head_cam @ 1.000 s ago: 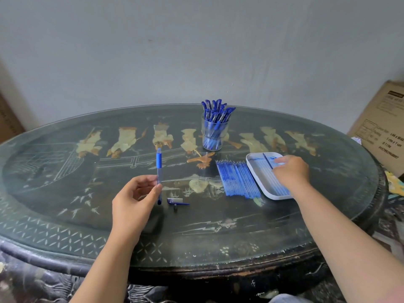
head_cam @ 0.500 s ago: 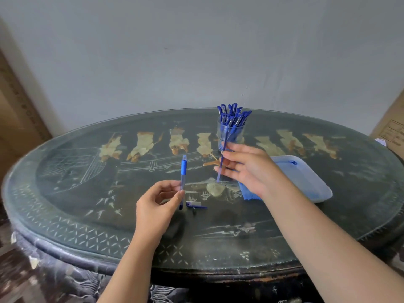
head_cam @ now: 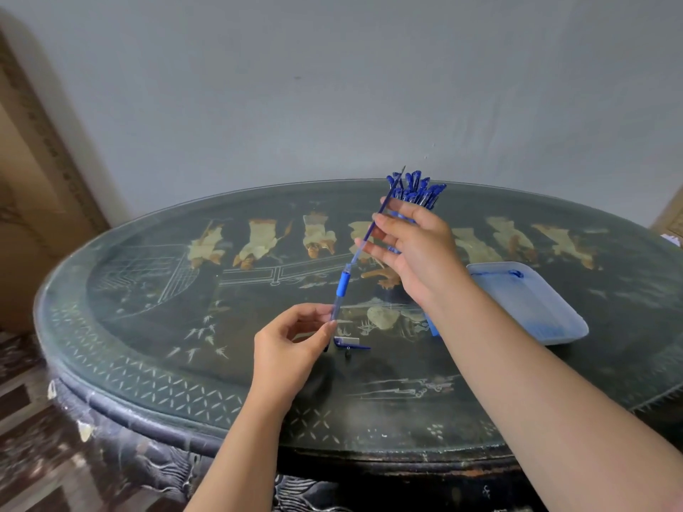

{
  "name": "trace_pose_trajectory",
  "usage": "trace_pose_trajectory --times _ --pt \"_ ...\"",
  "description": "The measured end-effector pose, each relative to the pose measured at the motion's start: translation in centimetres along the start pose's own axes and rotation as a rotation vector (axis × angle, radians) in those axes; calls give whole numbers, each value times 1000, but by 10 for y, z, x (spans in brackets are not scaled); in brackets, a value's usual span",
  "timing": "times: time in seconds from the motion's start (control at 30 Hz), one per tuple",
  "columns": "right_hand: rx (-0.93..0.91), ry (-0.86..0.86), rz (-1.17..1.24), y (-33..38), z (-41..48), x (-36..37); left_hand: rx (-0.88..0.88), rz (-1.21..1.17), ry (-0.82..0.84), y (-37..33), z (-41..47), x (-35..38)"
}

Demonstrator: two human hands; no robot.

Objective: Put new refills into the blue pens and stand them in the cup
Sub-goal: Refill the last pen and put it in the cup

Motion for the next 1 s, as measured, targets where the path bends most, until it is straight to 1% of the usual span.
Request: trace_pose_trajectory --times 0.23,0.5,0.57,0.77,0.9,1.0 --pt "11 0 12 -2 0 1 -5 17 4 0 0 1" --pt "-2 -13 -42 0 0 -1 8 32 13 -1 0 1" --pt "-31 -2 -113 2 -1 1 12 31 9 -1 0 0" --pt "-200 86 -425 13 -4 13 10 -7 -9 0 0 0" --pt "-192 213 -756 -1 -9 24 11 -40 -23 0 0 0" --pt "-154 260 -838 -15 -14 25 10 -71 -40 1 1 -2"
Point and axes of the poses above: each hand's wrist, its own z-axis towards the middle knuckle, its own x-axis out of the palm, y = z × x, the point moved 8 cm from there along z, towards the middle knuckle
